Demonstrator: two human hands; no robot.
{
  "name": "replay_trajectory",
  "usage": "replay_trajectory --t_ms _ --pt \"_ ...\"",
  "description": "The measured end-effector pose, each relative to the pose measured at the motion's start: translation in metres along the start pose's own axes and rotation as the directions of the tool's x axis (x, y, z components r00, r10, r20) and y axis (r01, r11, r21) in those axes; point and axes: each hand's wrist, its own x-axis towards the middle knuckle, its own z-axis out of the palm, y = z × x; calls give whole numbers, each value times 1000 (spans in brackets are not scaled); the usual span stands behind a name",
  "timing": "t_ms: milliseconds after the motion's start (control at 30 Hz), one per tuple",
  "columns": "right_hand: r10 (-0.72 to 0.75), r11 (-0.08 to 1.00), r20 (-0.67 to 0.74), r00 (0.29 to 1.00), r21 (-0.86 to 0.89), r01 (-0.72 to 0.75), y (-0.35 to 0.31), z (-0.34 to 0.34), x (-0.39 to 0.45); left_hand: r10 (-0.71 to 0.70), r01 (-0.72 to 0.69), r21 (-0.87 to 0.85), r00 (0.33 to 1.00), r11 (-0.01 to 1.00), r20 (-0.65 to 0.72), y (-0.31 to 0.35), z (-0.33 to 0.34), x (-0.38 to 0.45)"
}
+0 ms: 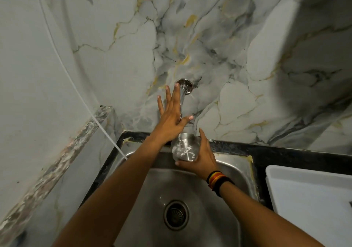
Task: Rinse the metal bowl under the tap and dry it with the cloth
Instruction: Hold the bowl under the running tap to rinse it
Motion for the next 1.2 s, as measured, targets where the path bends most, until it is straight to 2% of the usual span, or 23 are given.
replay_trajectory --t_ms 233,433,667,833,1033,1200 --pt "-78 997 49 996 26 76 -4 9 1 -2 2 -1 1000 1000 2 -3 2 -2" --pt "3 1000 -13 1000 18 -3 3 -7 10 6 -6 9 999 1000 42 -4 -1 -1" --pt "-46 999 88 995 30 43 6 10 3 27 -28 8 997 1000 74 -4 -6 -1" --pt "23 1000 32 999 15 -24 11 -3 9 37 -40 36 997 999 64 -4 -6 0" --pt "-56 998 93 994 35 53 -7 13 16 35 -40 61 996 997 81 -5 -7 0" --pt "-57 998 35 998 40 55 8 2 5 46 -50 77 998 996 52 -5 -5 -1"
